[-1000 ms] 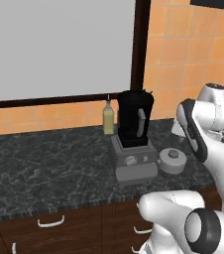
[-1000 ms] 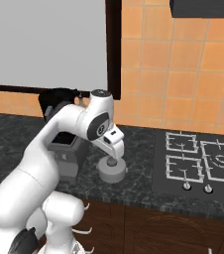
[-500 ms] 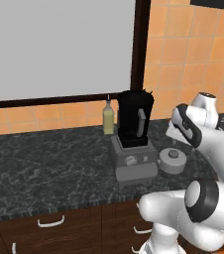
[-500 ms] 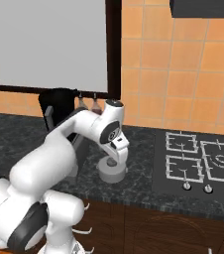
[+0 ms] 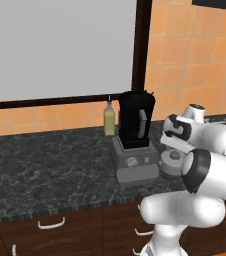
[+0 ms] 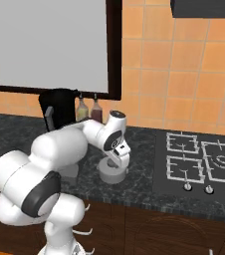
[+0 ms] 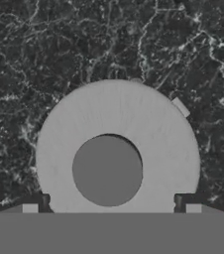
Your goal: Close the lid blender by securely placing the lid on top.
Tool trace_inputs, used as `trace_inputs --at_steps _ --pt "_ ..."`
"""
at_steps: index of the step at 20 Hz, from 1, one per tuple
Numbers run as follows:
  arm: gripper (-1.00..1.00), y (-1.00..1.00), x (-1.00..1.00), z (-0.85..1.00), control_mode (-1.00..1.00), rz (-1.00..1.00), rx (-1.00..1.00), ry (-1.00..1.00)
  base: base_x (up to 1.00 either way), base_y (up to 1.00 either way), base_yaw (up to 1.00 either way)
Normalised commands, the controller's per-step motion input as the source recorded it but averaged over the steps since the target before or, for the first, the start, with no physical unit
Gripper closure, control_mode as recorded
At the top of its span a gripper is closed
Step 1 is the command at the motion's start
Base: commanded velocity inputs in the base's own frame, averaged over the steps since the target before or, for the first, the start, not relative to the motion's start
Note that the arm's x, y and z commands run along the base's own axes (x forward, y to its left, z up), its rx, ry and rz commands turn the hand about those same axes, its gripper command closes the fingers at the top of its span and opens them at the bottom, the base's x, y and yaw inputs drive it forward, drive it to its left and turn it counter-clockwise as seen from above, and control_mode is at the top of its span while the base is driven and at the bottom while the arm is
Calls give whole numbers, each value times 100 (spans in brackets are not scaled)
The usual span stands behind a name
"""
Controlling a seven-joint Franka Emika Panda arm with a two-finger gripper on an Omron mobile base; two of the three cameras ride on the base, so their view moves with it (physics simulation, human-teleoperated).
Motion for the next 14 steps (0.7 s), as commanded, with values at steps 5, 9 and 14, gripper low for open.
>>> trace_inputs --at_steps 5,9,14 --pt "-100 0 42 -49 -100 0 3 0 0 0 0" --pt "-100 0 16 -44 -100 0 2 0 0 0 0" --pt "100 10 -2 -45 -100 0 0 0 0 0 0"
